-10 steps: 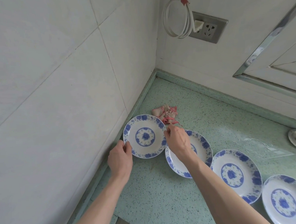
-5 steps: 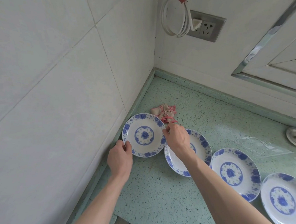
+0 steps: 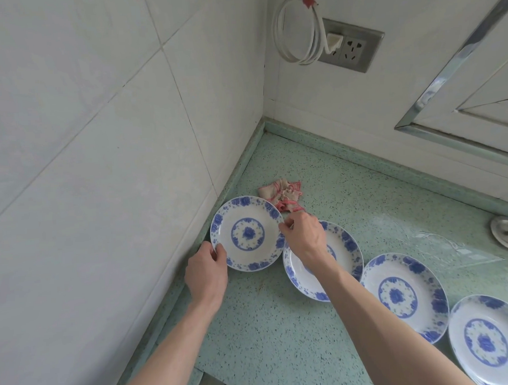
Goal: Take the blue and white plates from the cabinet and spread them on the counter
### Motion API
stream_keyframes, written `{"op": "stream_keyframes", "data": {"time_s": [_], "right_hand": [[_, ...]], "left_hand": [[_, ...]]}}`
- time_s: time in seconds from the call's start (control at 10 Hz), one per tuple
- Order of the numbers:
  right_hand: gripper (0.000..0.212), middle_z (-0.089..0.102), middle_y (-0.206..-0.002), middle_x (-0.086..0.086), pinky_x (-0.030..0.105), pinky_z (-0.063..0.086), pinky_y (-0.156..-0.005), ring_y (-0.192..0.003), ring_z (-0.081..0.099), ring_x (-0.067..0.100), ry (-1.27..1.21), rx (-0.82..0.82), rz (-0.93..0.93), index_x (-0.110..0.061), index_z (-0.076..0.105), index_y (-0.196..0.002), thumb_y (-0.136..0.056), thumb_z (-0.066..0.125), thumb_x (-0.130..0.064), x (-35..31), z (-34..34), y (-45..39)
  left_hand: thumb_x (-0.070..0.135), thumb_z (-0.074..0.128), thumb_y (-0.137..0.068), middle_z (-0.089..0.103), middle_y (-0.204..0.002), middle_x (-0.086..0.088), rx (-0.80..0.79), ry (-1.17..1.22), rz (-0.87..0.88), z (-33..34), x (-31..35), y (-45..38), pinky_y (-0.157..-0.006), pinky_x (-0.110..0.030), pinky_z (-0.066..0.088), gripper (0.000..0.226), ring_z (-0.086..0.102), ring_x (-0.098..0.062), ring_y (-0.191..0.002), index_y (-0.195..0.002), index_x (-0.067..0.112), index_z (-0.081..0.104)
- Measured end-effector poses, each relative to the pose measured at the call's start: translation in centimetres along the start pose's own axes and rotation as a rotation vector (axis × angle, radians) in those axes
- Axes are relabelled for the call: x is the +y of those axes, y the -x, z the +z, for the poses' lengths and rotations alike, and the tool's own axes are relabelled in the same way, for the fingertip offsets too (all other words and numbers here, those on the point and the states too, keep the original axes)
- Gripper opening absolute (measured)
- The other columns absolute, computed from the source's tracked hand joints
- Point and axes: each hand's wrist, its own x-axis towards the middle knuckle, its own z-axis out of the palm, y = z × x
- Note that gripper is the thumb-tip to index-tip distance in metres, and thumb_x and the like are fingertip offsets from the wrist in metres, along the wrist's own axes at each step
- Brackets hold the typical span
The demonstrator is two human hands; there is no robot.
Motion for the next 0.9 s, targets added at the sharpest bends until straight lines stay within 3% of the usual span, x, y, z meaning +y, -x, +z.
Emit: {"op": "stream_keyframes", "data": {"time_s": [0.1, 0.3, 0.6, 0.7, 0.8, 0.9], "right_hand": [[0.033, 0.057, -0.06, 0.007, 0.029, 0.036, -0.052, -0.053, 0.046, 0.025, 0.013, 0.006, -0.002, -0.008, 0.055, -0.064, -0.096, 0.062, -0.011, -0.1, 0.2, 0.1], [0.033, 0.055, -0.059, 0.006, 0.029, 0.037, -0.05, -0.051, 0.044, 0.022, 0.011, 0.015, -0.012, -0.008, 0.051, -0.064, -0.096, 0.058, -0.008, 0.0, 0.4, 0.5], [0.032, 0.062, -0.062, 0.007, 0.034, 0.045, -0.053, -0.053, 0.056, 0.026, 0.033, 0.028, -0.046, -0.004, 0.058, -0.069, -0.099, 0.06, -0.015, 0.3, 0.7, 0.3], [0.03, 0.077, -0.086, 0.01, 0.036, 0.056, -0.061, -0.074, 0.072, 0.029, 0.016, 0.051, -0.073, -0.005, 0.073, -0.102, -0.105, 0.055, -0.029, 0.6, 0.2, 1.2], [0.037, 0.075, -0.115, 0.01, 0.036, 0.056, -0.073, -0.095, 0.073, 0.027, -0.069, 0.139, -0.119, -0.01, 0.066, -0.133, -0.106, 0.052, -0.032, 1.3, -1.1, 2.7], [0.041, 0.069, -0.121, 0.003, 0.039, 0.058, -0.084, -0.103, 0.068, 0.021, -0.115, 0.2, -0.177, -0.019, 0.057, -0.144, -0.106, 0.053, -0.033, 3.0, -2.7, 5.0]], "left_hand": [[0.027, 0.056, -0.105, 0.045, -0.052, 0.003, -0.001, 0.013, 0.014, 0.1, -0.2, 0.1, -0.046, -0.03, 0.027, 0.041, 0.035, -0.016, -0.044, -0.068, 0.015, 0.044], [0.025, 0.055, -0.106, 0.046, -0.052, 0.003, -0.022, 0.044, -0.01, 0.4, -0.7, 0.2, -0.047, -0.029, 0.027, 0.04, 0.035, -0.017, -0.045, -0.068, 0.014, 0.045], [0.033, 0.053, -0.106, 0.05, -0.057, 0.0, -0.079, 0.0, -0.071, -0.5, -0.1, 0.0, -0.048, -0.029, 0.029, 0.043, 0.04, -0.018, -0.048, -0.067, 0.015, 0.044], [0.047, 0.047, -0.105, 0.06, -0.062, 0.0, -0.061, -0.129, -0.041, -1.5, 0.7, 0.6, -0.046, -0.029, 0.034, 0.046, 0.052, -0.017, -0.05, -0.073, 0.015, 0.051], [0.049, 0.044, -0.106, 0.063, -0.073, 0.001, 0.021, -0.2, 0.02, -2.4, 1.7, 1.6, -0.046, -0.03, 0.038, 0.039, 0.055, -0.015, -0.054, -0.086, 0.016, 0.052], [0.044, 0.046, -0.106, 0.062, -0.088, 0.003, 0.031, -0.114, 0.194, -3.1, 2.6, 2.5, -0.05, -0.03, 0.042, 0.028, 0.059, -0.017, -0.066, -0.107, 0.018, 0.056]]}}
